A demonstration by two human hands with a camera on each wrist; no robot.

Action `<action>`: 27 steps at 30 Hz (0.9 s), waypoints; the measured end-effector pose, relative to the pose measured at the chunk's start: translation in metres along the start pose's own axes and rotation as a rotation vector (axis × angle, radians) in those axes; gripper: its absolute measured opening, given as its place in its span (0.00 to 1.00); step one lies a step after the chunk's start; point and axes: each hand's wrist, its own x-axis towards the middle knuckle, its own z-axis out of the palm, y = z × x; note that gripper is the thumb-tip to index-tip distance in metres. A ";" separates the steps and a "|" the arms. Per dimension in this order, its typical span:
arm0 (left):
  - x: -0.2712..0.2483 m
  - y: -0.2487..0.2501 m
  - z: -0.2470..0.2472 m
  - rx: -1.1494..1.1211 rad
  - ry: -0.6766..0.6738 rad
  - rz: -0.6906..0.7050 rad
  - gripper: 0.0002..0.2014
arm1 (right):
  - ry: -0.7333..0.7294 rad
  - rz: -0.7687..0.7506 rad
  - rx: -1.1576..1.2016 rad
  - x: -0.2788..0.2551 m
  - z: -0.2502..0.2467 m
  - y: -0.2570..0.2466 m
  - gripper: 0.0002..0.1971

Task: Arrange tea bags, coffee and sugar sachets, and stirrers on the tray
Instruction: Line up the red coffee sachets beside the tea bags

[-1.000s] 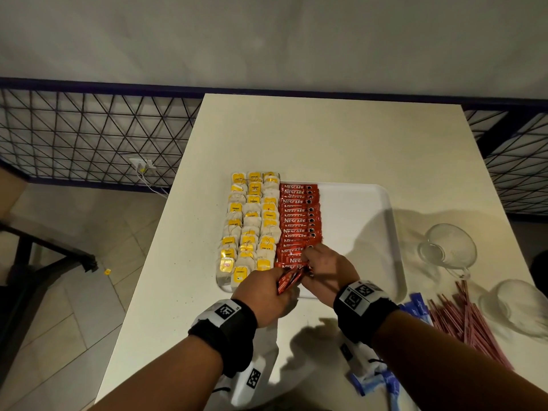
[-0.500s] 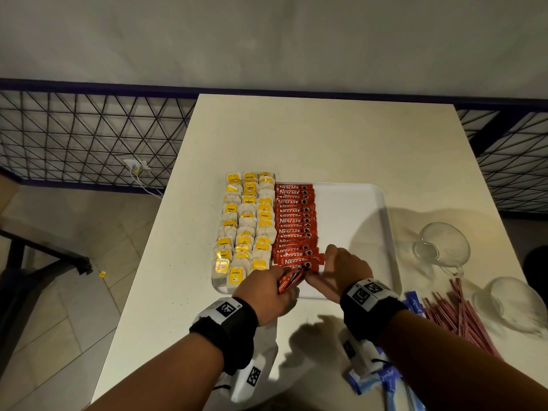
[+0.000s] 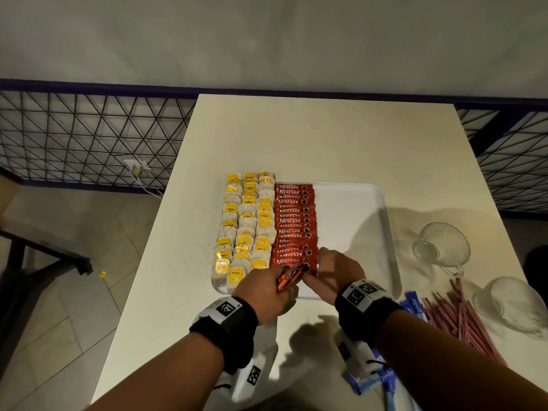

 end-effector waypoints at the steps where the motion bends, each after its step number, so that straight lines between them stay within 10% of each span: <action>1: 0.000 0.000 0.000 -0.004 0.002 -0.002 0.16 | -0.001 -0.001 0.006 -0.001 -0.001 -0.001 0.14; 13: -0.006 0.001 -0.009 -0.272 0.042 -0.075 0.08 | 0.021 0.057 -0.044 -0.002 -0.004 0.005 0.31; 19: -0.018 0.003 -0.029 -1.069 -0.130 -0.223 0.08 | 0.078 -0.263 0.254 -0.003 -0.015 -0.010 0.12; 27: -0.024 0.003 -0.037 -1.053 -0.188 -0.156 0.10 | -0.074 -0.179 0.815 -0.010 -0.018 -0.035 0.10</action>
